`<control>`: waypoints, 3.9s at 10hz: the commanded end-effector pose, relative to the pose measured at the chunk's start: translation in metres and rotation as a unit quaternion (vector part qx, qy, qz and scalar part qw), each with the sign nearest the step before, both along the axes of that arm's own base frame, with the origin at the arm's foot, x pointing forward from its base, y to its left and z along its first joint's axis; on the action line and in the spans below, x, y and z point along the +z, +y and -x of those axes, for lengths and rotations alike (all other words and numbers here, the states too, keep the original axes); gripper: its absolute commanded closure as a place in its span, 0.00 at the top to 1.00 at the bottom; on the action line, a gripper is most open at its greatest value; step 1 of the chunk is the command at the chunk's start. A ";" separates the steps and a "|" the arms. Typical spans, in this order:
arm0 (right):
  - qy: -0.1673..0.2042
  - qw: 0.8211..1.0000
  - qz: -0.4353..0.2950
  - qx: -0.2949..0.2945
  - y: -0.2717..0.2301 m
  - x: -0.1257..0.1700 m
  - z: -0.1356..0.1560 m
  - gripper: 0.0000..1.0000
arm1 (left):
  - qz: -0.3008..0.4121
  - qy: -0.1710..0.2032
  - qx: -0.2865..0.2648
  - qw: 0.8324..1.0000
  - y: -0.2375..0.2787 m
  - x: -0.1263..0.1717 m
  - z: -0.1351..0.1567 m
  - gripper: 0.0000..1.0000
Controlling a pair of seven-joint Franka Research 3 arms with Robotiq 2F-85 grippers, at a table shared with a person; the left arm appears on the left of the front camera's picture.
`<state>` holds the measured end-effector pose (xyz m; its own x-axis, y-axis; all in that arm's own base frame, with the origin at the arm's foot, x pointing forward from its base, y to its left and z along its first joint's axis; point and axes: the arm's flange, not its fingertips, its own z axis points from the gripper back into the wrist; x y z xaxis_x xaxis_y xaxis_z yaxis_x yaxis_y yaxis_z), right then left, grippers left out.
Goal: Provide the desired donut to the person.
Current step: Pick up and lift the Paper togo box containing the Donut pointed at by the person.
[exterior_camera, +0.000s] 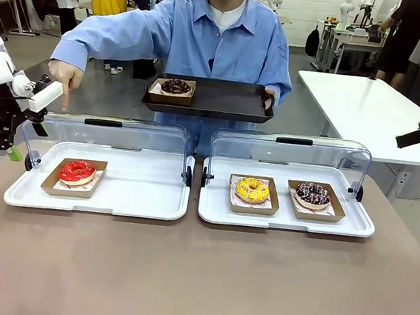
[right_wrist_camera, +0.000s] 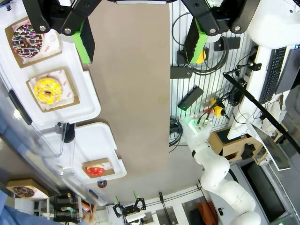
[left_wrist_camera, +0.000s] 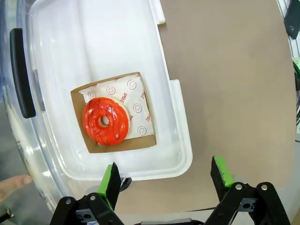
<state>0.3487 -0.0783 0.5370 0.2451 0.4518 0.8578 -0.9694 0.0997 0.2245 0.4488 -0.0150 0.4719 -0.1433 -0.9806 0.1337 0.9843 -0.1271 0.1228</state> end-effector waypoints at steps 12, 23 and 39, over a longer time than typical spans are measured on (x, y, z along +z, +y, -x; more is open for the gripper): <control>-0.006 1.000 -0.006 0.005 -0.001 0.000 0.000 1.00 | -0.090 -0.027 0.027 0.995 -0.013 -0.089 -0.007 1.00; -0.006 1.000 -0.006 0.005 -0.001 0.000 0.000 1.00 | -0.070 -0.002 0.022 0.997 -0.004 -0.127 -0.030 1.00; -0.006 1.000 -0.006 0.005 -0.001 0.000 0.000 1.00 | -0.063 0.027 0.013 0.998 -0.003 -0.143 -0.047 1.00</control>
<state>0.3487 -0.0783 0.5370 0.2450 0.4518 0.8578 -0.9694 0.0996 0.2245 0.4917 -0.0211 0.3303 -0.0912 -0.9958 0.0093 0.9935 -0.0904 0.0693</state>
